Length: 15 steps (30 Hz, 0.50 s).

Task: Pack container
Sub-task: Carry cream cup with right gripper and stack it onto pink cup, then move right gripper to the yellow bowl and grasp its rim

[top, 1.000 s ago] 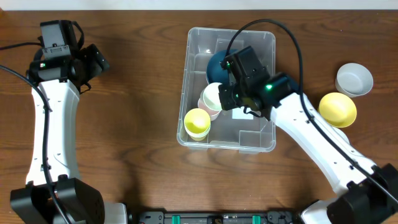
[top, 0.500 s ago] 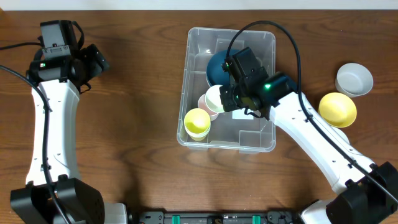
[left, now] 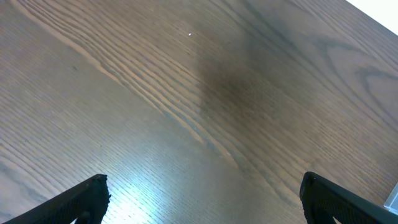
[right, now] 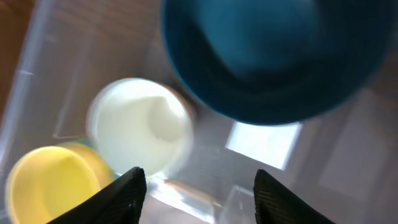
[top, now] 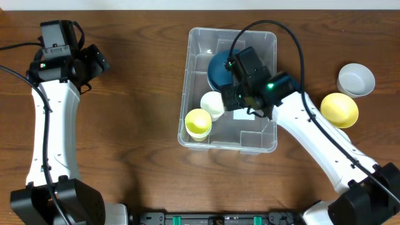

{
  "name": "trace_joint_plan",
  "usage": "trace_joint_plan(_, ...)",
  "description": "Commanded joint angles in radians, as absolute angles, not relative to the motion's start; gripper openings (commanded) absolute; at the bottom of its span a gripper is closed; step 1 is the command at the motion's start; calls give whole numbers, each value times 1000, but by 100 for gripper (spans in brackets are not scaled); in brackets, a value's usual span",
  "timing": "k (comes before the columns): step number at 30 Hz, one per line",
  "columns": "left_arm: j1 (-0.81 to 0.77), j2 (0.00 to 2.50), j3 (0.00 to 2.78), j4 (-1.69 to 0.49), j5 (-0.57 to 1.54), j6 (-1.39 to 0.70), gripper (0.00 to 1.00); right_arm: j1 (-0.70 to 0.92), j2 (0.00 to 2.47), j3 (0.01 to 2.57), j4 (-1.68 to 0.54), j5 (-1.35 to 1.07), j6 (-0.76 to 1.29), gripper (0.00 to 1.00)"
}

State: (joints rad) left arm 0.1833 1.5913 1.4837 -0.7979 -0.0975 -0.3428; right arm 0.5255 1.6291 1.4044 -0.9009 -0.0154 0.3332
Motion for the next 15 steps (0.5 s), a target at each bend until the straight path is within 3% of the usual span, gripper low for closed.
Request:
trace_joint_plan(1,187,1583,1492,-800,-110,-341,98,442,1552,1445,-950,59,363,59)
trace_joint_plan(7,187,1583,1492,-800,-110,-341,98,177,1445,1446,-1147,144,393,64)
trace_joint_plan(15,187,1583,1492,-800,-110,-341,98,-234,1439,1418,-1207,159,392,68)
